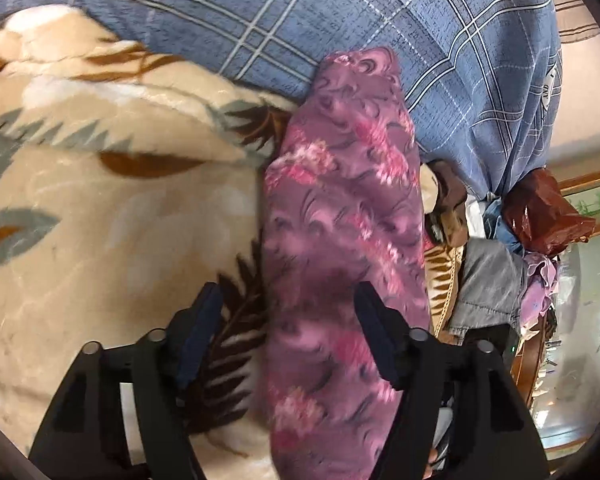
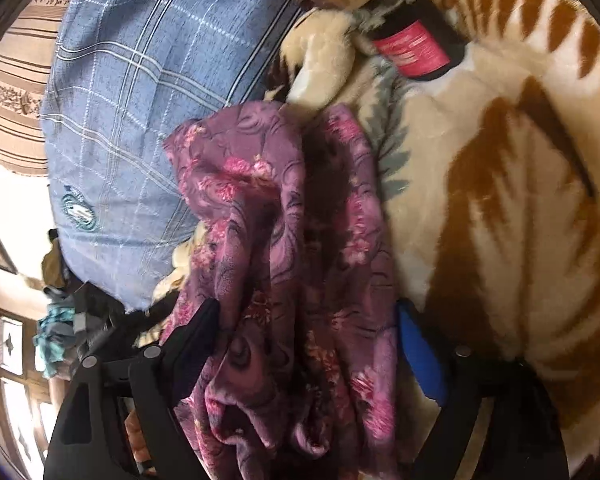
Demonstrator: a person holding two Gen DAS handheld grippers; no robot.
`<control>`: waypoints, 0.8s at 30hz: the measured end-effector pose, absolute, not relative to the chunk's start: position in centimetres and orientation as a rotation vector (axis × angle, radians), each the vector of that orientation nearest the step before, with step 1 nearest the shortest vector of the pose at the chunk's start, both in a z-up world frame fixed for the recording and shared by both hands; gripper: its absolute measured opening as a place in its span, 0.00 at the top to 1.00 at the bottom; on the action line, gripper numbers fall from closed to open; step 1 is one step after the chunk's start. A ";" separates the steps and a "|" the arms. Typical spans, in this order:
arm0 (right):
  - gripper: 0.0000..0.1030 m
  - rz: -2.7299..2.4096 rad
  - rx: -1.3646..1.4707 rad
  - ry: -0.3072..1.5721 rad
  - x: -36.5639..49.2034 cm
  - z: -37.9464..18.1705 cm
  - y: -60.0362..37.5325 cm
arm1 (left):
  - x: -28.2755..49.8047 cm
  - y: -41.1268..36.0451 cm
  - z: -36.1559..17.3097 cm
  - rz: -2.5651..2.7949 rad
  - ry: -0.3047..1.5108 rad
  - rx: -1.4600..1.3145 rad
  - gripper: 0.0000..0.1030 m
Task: Fold small clothes
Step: 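Grasp the shirt end with the right gripper and fold it toward the left gripper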
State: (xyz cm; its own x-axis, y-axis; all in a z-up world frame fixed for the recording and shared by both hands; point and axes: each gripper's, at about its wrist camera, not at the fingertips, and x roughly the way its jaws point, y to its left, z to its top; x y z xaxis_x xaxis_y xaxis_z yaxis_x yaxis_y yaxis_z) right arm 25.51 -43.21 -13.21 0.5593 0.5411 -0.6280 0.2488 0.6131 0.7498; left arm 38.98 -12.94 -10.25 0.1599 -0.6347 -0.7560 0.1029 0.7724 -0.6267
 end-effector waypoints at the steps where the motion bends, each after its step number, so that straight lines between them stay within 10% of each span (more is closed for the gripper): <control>1: 0.12 0.219 0.941 0.992 25.5 -13.3 -43.2 | 39.4 -13.2 -10.5 -0.566 1.321 -0.501 0.28; 7: 0.14 0.248 0.977 0.979 25.9 -13.7 -43.4 | 40.7 -14.4 -13.7 -0.632 1.416 -0.609 0.24; 16: 0.61 0.334 1.042 1.006 25.5 -15.1 -44.9 | 38.8 -15.3 -12.8 -0.691 1.456 -0.567 0.76; 24: 0.77 0.526 0.856 0.870 24.3 -8.7 -40.0 | 34.0 -9.0 -2.5 -0.700 1.217 -0.488 0.80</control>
State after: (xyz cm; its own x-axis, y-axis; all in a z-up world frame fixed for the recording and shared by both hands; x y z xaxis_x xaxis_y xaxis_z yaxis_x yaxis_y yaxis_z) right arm 24.33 -39.97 -8.68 0.5546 0.7050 -0.4420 -0.0635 0.5655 0.8223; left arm 34.01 -9.02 -2.46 0.1826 -0.7153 -0.6745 0.2231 0.6983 -0.6801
